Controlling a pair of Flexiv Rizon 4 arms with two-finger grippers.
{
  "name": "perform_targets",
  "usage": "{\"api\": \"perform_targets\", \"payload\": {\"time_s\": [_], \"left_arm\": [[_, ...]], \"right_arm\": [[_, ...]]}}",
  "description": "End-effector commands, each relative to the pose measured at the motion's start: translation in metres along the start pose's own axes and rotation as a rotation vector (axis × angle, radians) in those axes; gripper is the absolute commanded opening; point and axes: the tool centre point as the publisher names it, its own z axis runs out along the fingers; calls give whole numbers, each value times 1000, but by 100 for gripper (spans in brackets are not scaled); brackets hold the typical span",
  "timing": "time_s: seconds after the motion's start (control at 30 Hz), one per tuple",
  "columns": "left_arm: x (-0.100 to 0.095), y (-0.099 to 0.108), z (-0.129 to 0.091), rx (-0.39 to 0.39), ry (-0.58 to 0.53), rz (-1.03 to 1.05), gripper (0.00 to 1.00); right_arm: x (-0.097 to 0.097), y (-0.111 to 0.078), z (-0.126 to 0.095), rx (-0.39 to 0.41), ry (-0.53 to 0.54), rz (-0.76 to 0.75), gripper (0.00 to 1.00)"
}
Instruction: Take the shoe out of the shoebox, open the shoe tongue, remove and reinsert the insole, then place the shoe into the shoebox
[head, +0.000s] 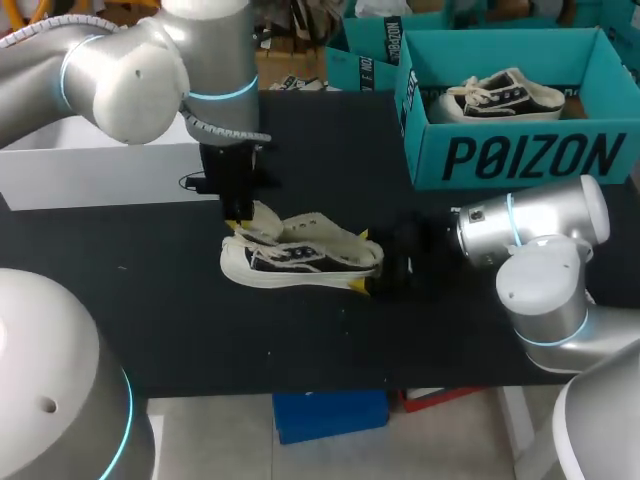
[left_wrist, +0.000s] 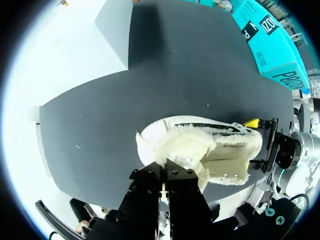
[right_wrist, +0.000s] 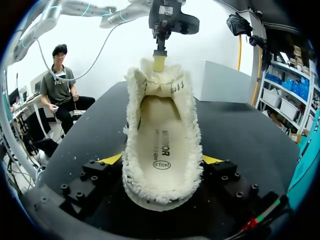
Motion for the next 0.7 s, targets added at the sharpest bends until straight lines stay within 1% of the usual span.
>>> {"api": "perform_targets", "payload": {"time_s": [0.03,0.07,0.1,0.17,0.2,0.23,0.27,0.47,0.57,0.67,0.7], "left_arm": [[-4,-8,15,-23,154,2,0],[-4,-8,16,-25,154,2,7],[-3,-8,16,-28,154,4,28],[-2,-9,16,-31,154,10,25],[-1,-9,15,-31,154,12,34],[0,-10,14,-31,154,14,74],[1,-11,13,-34,156,16,100],[4,-13,2,-33,171,54,100],[4,-14,-10,-56,199,88,100],[5,-14,-26,-61,216,190,100],[6,-14,-30,-76,227,243,100]], "right_arm": [[0,-3,1,2,-2,2,0],[0,-3,1,2,-2,2,0],[0,-3,1,2,-2,2,0],[0,-3,1,2,-2,2,0],[0,-3,1,2,-2,2,0],[0,-3,1,2,-2,2,0],[0,-3,1,2,-2,2,0],[0,-3,1,2,-2,2,0],[0,-3,1,2,-2,2,0],[0,-3,1,2,-2,2,0],[0,-3,1,2,-2,2,0]]}}
